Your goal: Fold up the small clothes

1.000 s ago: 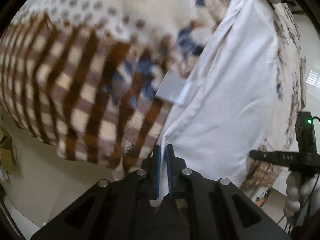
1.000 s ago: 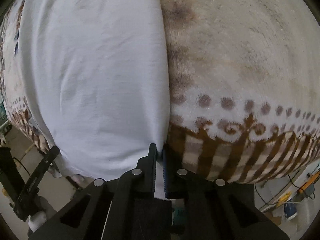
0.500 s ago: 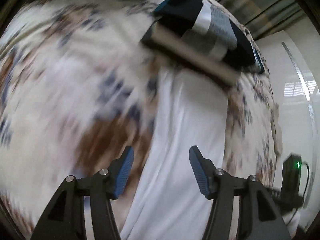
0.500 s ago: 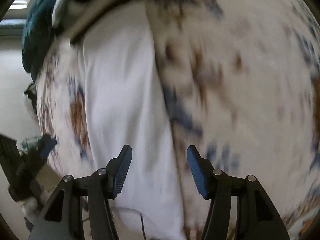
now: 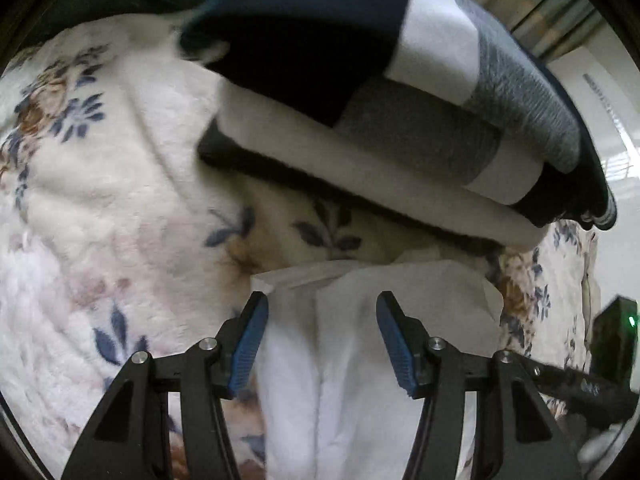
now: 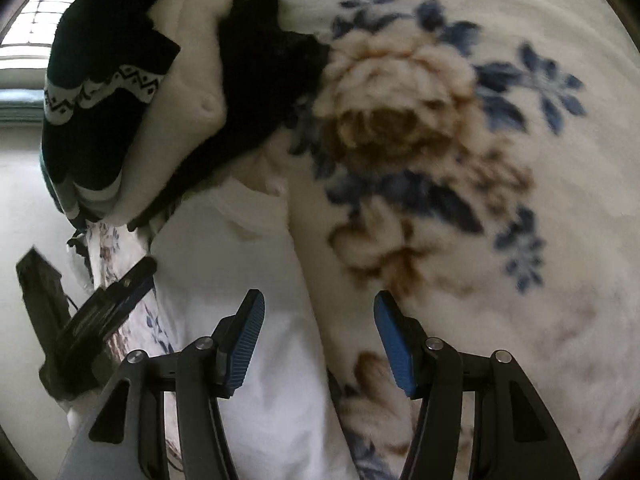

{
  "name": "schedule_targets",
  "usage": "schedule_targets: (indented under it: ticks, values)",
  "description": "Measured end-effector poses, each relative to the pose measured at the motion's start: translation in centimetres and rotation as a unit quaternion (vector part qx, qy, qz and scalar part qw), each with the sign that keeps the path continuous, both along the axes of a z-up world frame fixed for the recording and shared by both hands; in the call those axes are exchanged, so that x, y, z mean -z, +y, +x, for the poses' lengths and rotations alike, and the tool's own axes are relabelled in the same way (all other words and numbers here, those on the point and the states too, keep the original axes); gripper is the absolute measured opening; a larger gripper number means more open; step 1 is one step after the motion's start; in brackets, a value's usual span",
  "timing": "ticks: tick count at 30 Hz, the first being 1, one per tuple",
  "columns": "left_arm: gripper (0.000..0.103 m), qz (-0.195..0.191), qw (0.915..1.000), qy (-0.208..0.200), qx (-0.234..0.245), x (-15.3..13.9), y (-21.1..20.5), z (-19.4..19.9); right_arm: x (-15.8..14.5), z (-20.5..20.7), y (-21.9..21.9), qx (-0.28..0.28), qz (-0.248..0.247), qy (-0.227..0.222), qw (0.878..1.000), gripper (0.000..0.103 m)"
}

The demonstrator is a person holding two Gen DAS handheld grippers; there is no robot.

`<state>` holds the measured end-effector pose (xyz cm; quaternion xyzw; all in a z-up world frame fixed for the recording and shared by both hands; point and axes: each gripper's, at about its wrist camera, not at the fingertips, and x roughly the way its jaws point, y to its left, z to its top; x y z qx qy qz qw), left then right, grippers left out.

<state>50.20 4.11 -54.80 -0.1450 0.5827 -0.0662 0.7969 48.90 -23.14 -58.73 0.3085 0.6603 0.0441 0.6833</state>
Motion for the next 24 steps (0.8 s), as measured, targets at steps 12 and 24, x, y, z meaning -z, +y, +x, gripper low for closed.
schedule_targets:
  ticks: [12, 24]
  values:
    - [0.001, -0.023, 0.9996, 0.012, 0.004, 0.5, 4.3, 3.1, 1.0, 3.7, 2.3, 0.023, -0.086, -0.011, 0.996, 0.000]
    - [0.003, -0.076, 0.9955, 0.042, 0.039, 3.0, 3.8, 1.3, 2.9, 2.9, 5.3, -0.022, -0.007, 0.027, 0.999, 0.013]
